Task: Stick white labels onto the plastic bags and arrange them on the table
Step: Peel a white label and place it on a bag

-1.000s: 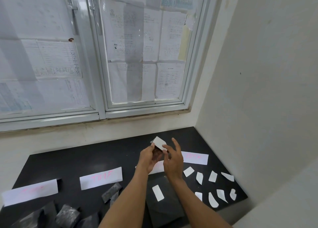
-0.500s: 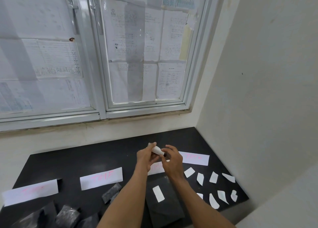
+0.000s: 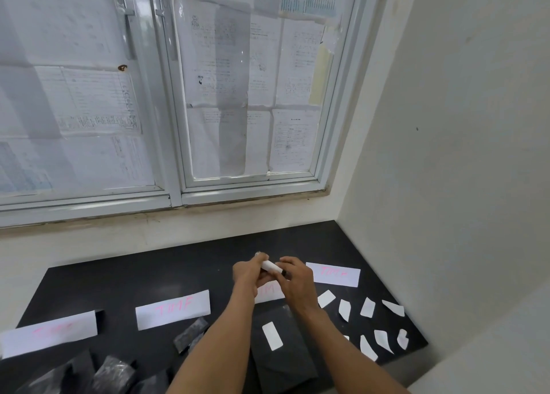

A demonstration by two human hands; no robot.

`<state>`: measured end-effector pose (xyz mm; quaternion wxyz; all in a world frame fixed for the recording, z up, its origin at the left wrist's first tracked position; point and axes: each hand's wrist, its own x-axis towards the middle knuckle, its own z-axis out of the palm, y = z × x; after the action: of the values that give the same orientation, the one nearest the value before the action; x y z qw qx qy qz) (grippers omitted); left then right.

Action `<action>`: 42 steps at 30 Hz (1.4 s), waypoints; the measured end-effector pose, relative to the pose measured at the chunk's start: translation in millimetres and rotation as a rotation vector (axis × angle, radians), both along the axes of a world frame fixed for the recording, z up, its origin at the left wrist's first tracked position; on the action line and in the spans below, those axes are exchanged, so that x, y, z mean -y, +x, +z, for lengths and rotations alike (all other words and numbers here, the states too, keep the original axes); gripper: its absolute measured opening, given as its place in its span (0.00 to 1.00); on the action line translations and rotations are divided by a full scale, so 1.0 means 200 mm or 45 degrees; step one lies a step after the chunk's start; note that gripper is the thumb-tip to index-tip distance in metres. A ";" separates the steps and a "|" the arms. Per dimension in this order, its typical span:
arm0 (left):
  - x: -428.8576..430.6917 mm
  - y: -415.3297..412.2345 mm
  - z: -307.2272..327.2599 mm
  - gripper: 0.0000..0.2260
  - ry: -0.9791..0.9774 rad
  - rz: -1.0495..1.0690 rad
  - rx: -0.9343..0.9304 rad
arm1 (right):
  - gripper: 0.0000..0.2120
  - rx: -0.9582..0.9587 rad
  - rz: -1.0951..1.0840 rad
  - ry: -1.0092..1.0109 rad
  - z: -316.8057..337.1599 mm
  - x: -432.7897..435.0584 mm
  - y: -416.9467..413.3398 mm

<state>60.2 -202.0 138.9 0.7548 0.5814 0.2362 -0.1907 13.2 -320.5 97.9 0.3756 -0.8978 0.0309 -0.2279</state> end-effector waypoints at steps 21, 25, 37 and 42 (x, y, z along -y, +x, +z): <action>-0.02 0.00 0.00 0.08 0.165 -0.033 0.007 | 0.13 -0.088 0.042 0.171 -0.01 -0.02 -0.07; -0.02 0.00 0.00 0.06 0.167 -0.028 0.060 | 0.13 -0.134 0.046 0.224 0.00 -0.02 -0.05; -0.01 0.01 0.03 0.07 0.062 -0.219 0.139 | 0.05 -0.360 -0.218 1.091 0.08 -0.04 0.00; -0.01 0.02 0.04 0.08 -0.003 -0.138 0.023 | 0.07 -0.393 -0.253 1.124 0.07 -0.02 0.01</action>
<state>64.6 -200.9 147.2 0.7462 0.5942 0.1973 -0.2263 15.1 -316.8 112.3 0.6885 -0.6685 0.2659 -0.0919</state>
